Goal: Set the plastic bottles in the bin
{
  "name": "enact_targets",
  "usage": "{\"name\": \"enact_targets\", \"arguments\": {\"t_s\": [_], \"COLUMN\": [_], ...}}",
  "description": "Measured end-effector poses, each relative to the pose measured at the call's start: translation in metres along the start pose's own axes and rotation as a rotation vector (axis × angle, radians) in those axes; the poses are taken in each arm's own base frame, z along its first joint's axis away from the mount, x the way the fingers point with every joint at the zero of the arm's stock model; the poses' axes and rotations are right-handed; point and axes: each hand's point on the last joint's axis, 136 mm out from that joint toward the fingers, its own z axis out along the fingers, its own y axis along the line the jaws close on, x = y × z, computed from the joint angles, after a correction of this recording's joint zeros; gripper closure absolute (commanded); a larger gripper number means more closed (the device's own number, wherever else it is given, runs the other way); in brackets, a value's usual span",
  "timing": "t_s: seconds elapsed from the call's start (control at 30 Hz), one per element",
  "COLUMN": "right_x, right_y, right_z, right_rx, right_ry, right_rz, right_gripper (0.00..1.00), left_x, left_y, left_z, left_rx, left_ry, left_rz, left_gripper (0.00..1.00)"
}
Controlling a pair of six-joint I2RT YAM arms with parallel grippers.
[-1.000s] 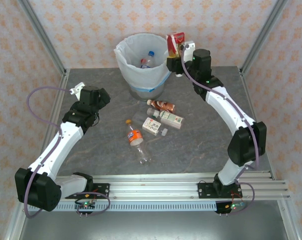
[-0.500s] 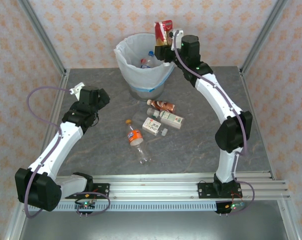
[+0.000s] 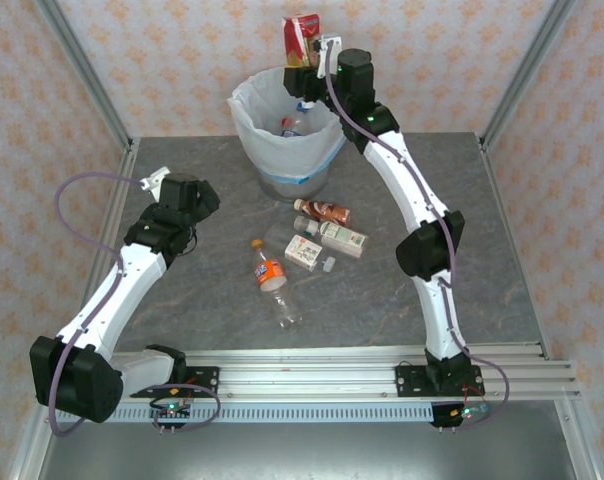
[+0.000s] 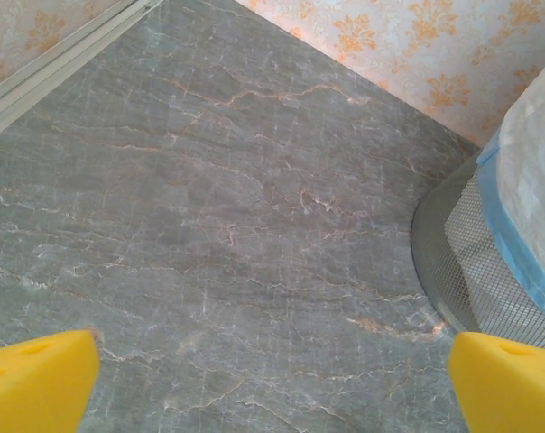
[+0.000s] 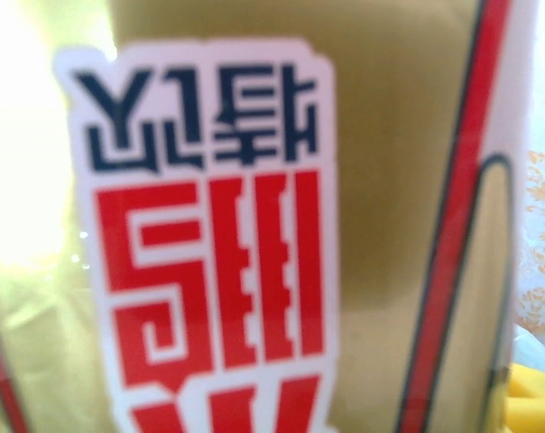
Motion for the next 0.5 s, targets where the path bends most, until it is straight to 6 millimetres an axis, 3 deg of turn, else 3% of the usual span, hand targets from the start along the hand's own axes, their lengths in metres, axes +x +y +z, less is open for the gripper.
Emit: {"name": "enact_targets", "arguments": {"t_s": [0.5], "right_x": [0.078], "right_y": [-0.041], "right_z": [0.041], "right_rx": [0.124], "right_ry": [0.107], "right_rz": [-0.041], "right_gripper": [0.36], "left_x": [0.01], "left_y": [0.001], "left_z": [0.01], "left_rx": [-0.023], "left_ry": [0.034], "left_rz": [0.023], "left_gripper": [0.0]}}
